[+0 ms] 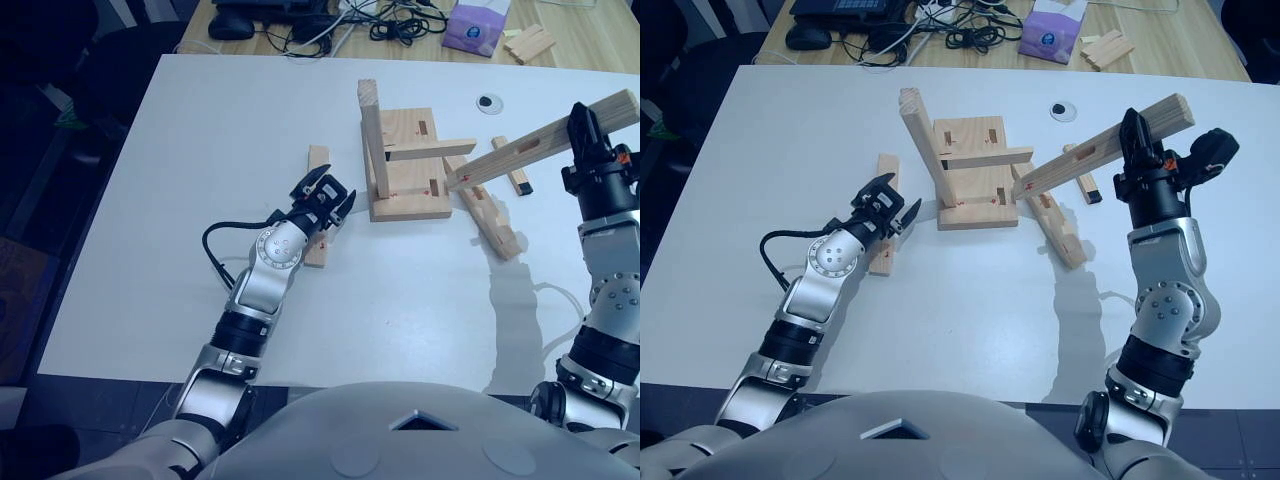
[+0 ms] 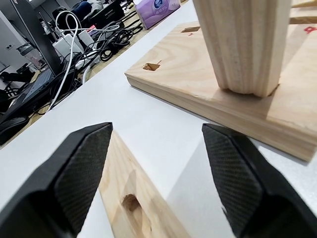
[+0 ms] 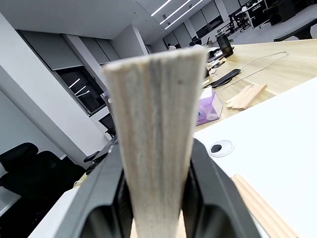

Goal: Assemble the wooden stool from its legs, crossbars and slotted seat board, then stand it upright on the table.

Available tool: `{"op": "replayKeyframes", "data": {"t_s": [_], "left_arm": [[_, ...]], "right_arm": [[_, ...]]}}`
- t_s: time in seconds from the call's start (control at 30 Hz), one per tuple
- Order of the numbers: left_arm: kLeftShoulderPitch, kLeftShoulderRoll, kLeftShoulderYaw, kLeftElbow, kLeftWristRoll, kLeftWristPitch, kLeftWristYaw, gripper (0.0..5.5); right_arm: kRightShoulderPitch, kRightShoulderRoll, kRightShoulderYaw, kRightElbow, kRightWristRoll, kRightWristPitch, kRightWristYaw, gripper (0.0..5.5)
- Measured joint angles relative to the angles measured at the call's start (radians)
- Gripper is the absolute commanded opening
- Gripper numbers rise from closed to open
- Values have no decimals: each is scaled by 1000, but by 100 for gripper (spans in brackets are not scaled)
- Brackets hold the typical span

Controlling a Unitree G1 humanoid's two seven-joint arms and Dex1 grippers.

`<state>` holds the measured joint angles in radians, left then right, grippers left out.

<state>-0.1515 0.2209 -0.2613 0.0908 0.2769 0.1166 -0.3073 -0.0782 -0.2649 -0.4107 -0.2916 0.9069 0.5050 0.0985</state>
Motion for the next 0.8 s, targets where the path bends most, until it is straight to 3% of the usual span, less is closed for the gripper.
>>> {"op": "replayKeyframes", "data": {"t_s": [0.27, 0.8], "left_arm": [[-6, -13, 4, 0, -7, 0, 14, 334], [4, -25, -4, -11, -6, 0, 20, 334]], "right_arm": [[-15, 21, 27, -12, 18, 14, 2, 100], [-21, 17, 116, 25, -149, -36, 18, 100]]}}
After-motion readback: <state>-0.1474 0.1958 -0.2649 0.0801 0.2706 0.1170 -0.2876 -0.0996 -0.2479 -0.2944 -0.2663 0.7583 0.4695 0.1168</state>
